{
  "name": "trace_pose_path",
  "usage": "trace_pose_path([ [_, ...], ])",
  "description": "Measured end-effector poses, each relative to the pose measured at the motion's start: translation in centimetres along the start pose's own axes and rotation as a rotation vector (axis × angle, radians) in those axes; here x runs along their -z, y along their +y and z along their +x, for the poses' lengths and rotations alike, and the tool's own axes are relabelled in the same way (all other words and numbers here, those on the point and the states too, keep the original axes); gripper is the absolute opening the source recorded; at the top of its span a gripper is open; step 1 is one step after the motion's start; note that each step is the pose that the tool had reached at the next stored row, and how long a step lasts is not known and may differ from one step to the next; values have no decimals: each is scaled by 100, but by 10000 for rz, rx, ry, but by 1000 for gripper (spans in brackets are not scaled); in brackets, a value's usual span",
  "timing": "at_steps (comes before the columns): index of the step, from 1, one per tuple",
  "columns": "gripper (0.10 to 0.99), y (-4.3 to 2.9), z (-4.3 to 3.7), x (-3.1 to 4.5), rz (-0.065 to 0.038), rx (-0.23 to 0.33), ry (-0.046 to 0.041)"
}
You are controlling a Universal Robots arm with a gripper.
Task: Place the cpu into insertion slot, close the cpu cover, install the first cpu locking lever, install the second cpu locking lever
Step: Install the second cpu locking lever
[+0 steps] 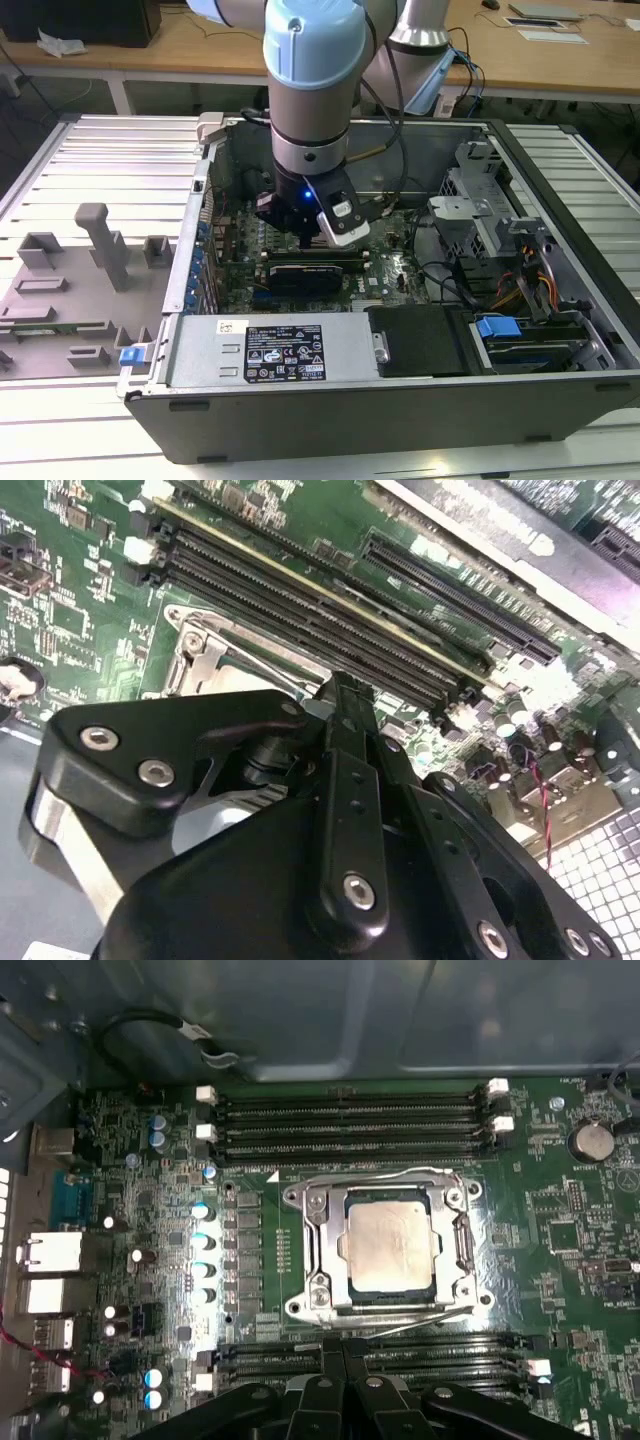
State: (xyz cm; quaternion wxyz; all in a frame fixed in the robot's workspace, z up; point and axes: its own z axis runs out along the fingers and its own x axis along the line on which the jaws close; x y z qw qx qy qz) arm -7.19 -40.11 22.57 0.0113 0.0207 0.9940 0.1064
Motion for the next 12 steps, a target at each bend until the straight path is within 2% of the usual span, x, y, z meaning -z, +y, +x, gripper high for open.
trace_pose_path([
  [1,106,-16,4,-7,-168,-2,-4],
  [4,106,-48,21,-32,-395,-4,-13],
  [6,106,-63,44,-63,-507,-6,-13],
  [12,106,-81,88,-129,-646,-8,-11],
])
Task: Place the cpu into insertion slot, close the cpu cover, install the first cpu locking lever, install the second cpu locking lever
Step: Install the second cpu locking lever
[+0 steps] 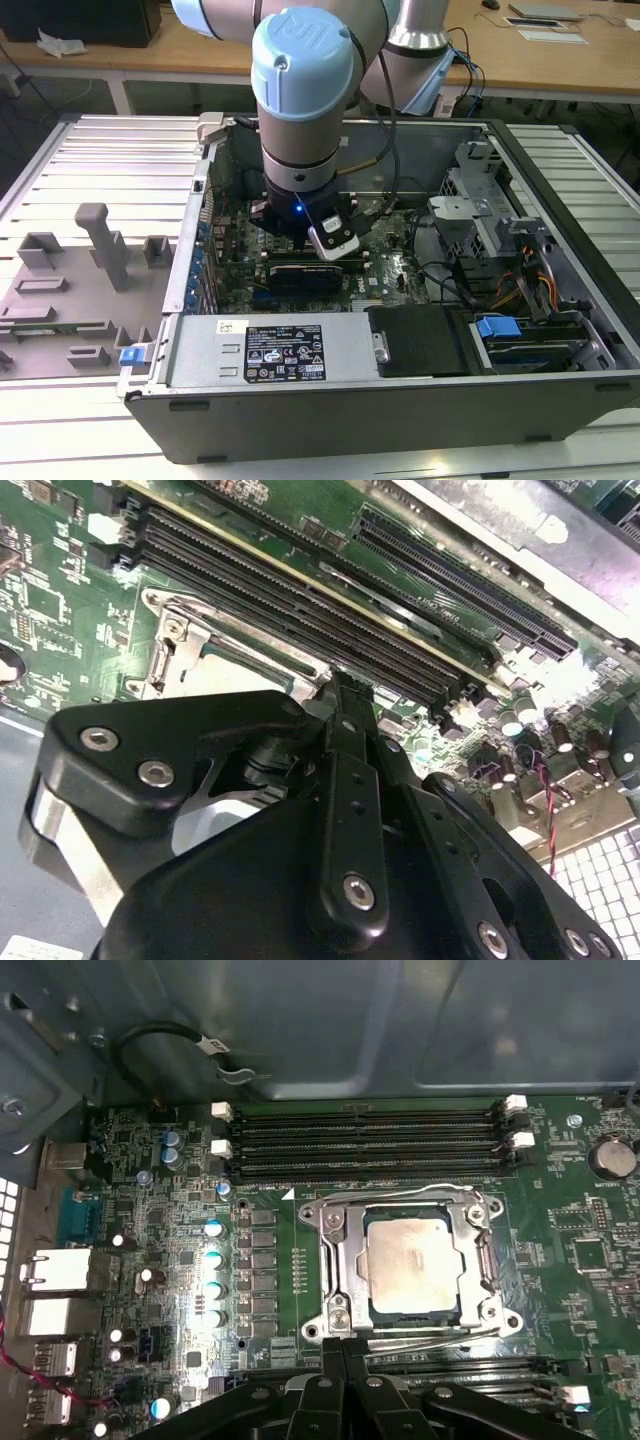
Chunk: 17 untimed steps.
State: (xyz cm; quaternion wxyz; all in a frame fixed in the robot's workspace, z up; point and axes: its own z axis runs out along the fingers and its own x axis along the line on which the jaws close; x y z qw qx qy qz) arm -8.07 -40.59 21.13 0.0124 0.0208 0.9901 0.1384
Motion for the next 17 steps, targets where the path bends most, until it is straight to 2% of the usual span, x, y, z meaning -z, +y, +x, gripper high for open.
trace_pose_path([
  [6,106,-9,4,-34,-66,-4,2],
  [11,106,-15,7,-58,-164,-7,5],
  [17,106,-24,33,-86,-175,-8,5],
])
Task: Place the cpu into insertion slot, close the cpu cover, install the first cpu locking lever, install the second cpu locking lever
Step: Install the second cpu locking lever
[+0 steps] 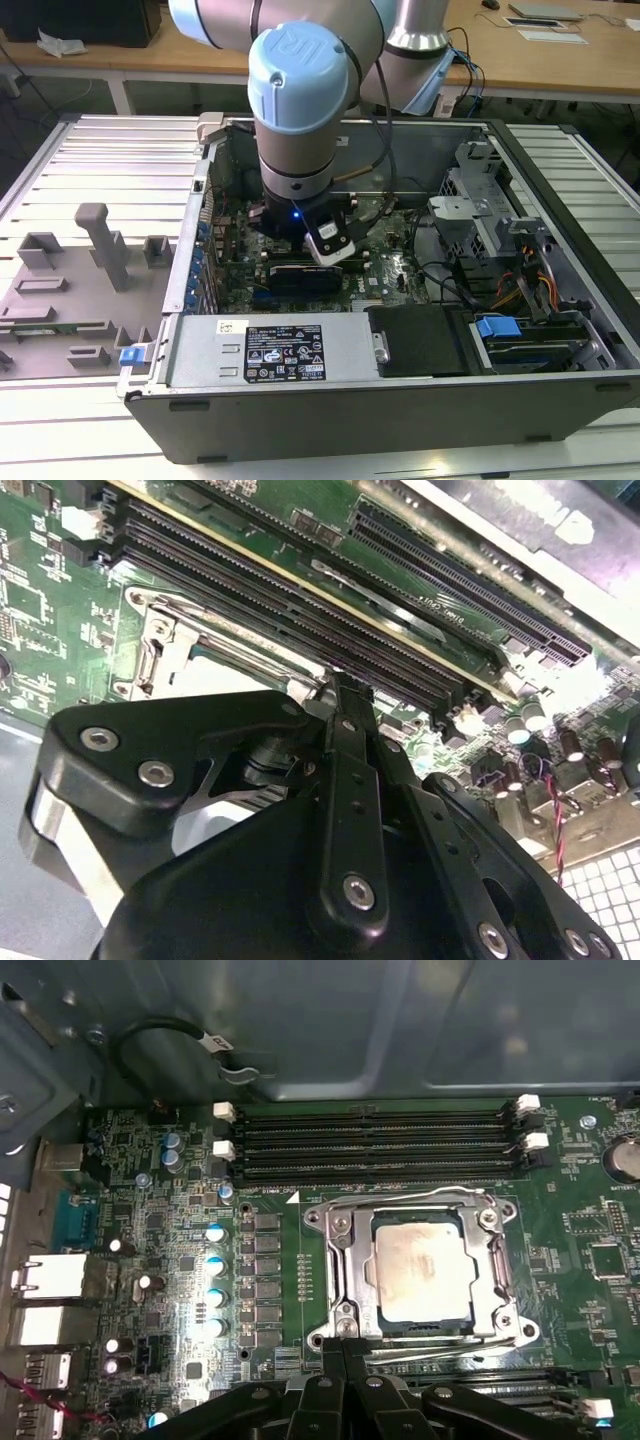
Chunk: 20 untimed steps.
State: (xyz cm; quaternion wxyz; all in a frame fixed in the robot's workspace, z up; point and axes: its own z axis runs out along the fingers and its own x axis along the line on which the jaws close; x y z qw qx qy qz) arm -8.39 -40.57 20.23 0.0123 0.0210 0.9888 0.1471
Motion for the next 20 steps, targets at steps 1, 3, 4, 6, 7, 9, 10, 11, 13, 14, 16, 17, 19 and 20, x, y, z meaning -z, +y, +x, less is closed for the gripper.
trace_pose_path([
  [1,106,-3,4,-9,-6,2,1],
  [3,106,-7,8,-25,-23,0,1],
  [4,106,-8,8,-29,-27,0,1],
  [6,106,-9,13,-36,-32,-1,1],
  [7,106,-10,16,-39,-31,-2,2],
  [9,106,-12,37,-49,-34,-1,1],
  [10,106,-9,53,-55,-34,-1,1],
  [11,106,-7,59,-57,-33,-1,2],
  [13,106,7,65,-66,-34,-1,2],
  [14,106,13,67,-71,-38,0,-1],
  [16,106,31,76,-80,-35,0,1],
  [17,106,33,80,-82,-36,0,1],
  [19,106,32,91,-86,-33,-1,2],
  [20,106,31,98,-92,-36,-1,1],
])
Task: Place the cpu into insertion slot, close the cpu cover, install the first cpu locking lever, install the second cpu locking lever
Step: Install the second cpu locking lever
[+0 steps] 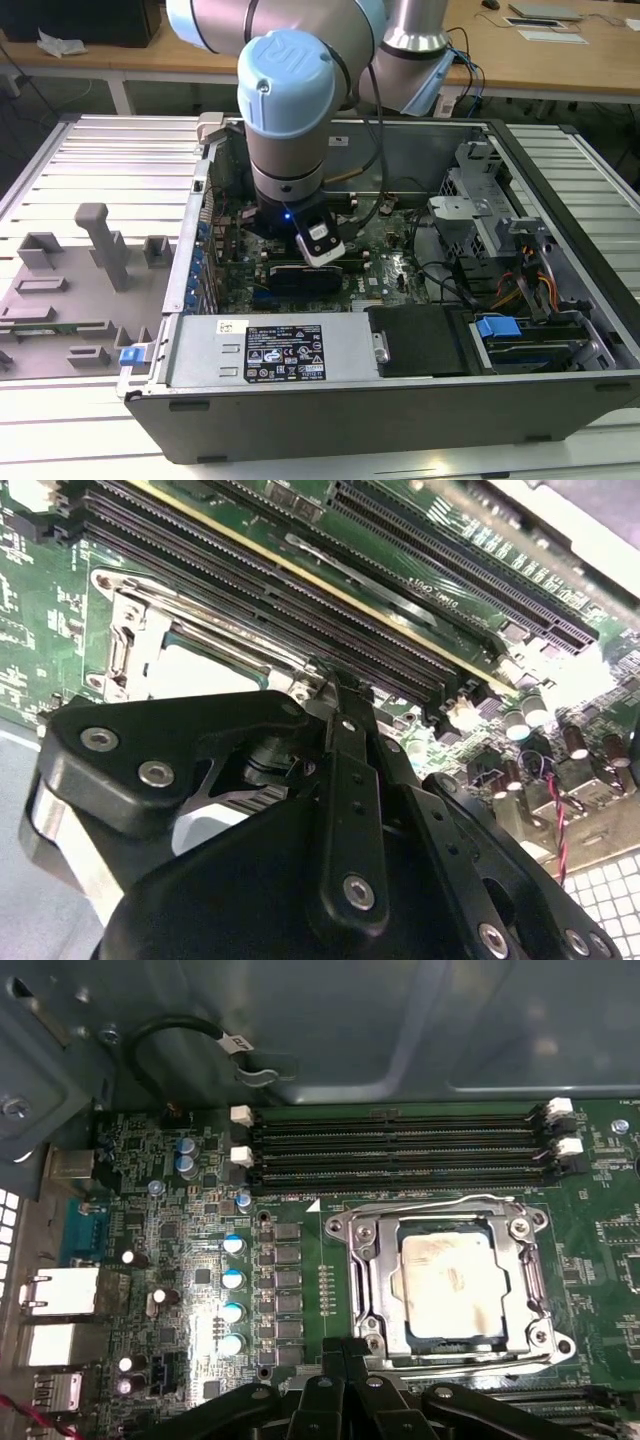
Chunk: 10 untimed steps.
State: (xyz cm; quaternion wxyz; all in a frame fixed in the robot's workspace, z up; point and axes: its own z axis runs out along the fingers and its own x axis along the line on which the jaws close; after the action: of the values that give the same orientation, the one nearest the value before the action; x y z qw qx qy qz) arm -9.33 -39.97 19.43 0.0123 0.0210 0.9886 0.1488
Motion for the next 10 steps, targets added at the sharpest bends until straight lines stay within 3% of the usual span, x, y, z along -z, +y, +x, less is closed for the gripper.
trace_pose_path([
  [6,106,2,14,8,10,1,-1],
  [7,106,19,13,65,49,2,-2],
  [8,106,52,12,171,104,3,-4],
  [10,106,72,10,233,142,5,-6],
])
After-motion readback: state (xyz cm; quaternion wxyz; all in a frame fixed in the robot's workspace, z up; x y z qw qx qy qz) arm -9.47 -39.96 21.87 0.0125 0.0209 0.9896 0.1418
